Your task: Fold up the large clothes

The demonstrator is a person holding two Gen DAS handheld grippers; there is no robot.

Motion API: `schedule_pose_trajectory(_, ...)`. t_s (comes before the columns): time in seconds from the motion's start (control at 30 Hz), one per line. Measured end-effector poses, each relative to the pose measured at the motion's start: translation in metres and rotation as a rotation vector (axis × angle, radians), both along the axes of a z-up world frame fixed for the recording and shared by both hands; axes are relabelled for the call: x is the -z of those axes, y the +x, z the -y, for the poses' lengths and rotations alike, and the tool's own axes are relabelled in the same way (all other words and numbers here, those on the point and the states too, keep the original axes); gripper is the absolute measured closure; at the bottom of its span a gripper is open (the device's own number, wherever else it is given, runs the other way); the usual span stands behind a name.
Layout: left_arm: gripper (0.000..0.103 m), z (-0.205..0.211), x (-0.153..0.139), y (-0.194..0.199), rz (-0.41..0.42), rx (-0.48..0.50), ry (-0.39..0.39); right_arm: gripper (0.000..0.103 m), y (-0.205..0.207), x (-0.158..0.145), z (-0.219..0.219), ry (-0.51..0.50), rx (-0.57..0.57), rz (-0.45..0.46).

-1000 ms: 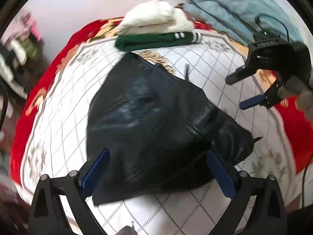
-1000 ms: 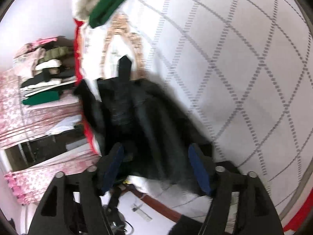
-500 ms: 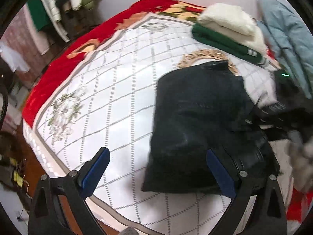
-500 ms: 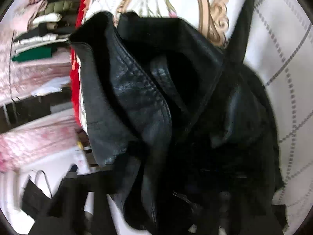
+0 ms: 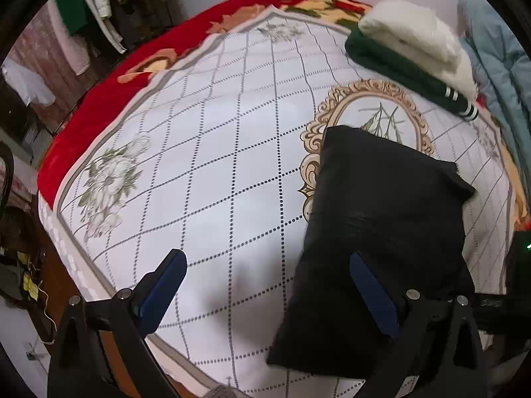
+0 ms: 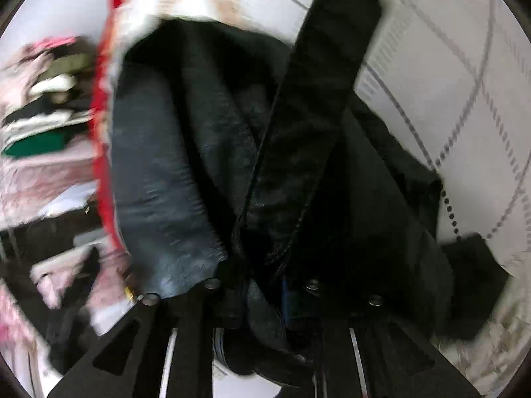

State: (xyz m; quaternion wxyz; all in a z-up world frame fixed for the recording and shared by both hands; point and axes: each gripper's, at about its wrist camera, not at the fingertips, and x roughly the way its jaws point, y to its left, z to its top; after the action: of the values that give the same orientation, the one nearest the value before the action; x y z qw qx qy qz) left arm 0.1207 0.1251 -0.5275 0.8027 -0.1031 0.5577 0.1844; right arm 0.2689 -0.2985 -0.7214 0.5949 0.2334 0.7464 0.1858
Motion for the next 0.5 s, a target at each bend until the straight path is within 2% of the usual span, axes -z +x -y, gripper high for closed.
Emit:
schedule_pose_trajectory(0.07, 0.003, 0.002, 0.012, 0.011, -0.041, 0.021, 0.005, 0.082, 0.006, 0.007, -0.001, 0.014, 0.018, -0.039)
schedule_pose_trajectory(0.13, 0.003, 0.003, 0.019, 0.016, -0.06, 0.039, -0.002, 0.073, 0.012, 0.0, 0.003, 0.042, 0.024, -0.096)
schedule_pose_trajectory(0.2, 0.003, 0.004, 0.024, 0.02, -0.079, 0.057, -0.01, 0.054, 0.019, -0.011, 0.013, 0.049, 0.019, -0.126)
schedule_pose_trajectory(0.27, 0.003, 0.002, 0.019, 0.022, -0.081, 0.065, -0.025, 0.038, 0.024, -0.04, 0.022, -0.028, -0.017, -0.073)
schedule_pose_trajectory(0.37, 0.003, -0.002, 0.005, 0.022, -0.076, 0.06, -0.02, 0.037, 0.029, -0.087, 0.028, -0.093, -0.052, 0.041)
schedule_pose_trajectory(0.43, 0.003, -0.007, -0.007, 0.022, -0.067, 0.047, -0.008, 0.037, 0.036, -0.116, 0.022, -0.068, -0.063, 0.103)
schedule_pose_trajectory(0.5, 0.003, -0.013, -0.018, 0.02, -0.065, 0.023, 0.004, 0.037, 0.05, -0.126, 0.004, -0.003, -0.083, 0.123)
